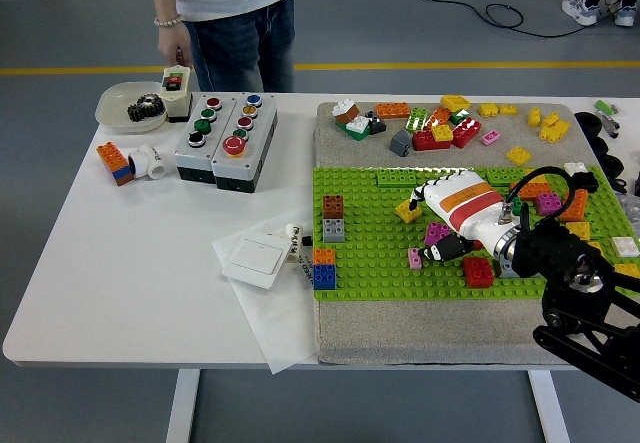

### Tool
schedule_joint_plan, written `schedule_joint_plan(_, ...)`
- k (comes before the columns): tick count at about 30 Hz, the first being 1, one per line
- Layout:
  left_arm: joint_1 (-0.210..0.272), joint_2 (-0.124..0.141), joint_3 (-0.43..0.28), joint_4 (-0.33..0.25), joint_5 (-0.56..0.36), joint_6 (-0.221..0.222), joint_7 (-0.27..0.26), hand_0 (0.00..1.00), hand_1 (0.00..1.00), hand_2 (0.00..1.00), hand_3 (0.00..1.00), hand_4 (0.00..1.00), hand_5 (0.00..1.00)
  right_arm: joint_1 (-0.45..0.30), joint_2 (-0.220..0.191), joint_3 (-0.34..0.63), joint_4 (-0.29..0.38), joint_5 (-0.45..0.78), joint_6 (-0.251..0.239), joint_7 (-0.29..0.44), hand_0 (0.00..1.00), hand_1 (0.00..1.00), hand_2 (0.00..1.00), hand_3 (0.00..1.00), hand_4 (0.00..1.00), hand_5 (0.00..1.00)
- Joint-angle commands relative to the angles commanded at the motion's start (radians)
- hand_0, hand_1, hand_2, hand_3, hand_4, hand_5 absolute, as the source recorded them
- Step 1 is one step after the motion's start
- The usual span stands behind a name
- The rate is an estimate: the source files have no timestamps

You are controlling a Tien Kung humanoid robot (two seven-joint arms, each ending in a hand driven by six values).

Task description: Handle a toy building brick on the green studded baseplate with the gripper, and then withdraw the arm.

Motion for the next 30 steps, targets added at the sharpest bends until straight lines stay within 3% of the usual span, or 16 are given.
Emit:
schedule_joint_plan(4,-0.001,0.000,-0.002,-0.001,0.006,-0.002,0.002,0.744,0.749,0.783,0.601,0.625,0.654,0.012,0.012,-0.001,-0.025,-0.005,0.005,-0.002,0.601,0.635,0.691,0.620,0.980,0.371)
schedule_joint_plan(11,-0.002,0.001,0.002,-0.001,-0.003,0.001,-0.001,0.743,0.750,0.784,0.601,0.625,0.654,0.014,0.006,0.003,-0.032,-0.036,0.059,-0.003,0.587,0.625,0.677,0.586,0.968,0.398)
schedule_joint_plan(30,-0.004,0.001,0.004,-0.001,0.001,0.001,0.000,0.745,0.751,0.785,0.601,0.625,0.654,0.017,0.005,0.002,-0.064,-0.062,0.072,0.012,0.481,0.541,0.601,0.540,0.931,0.422)
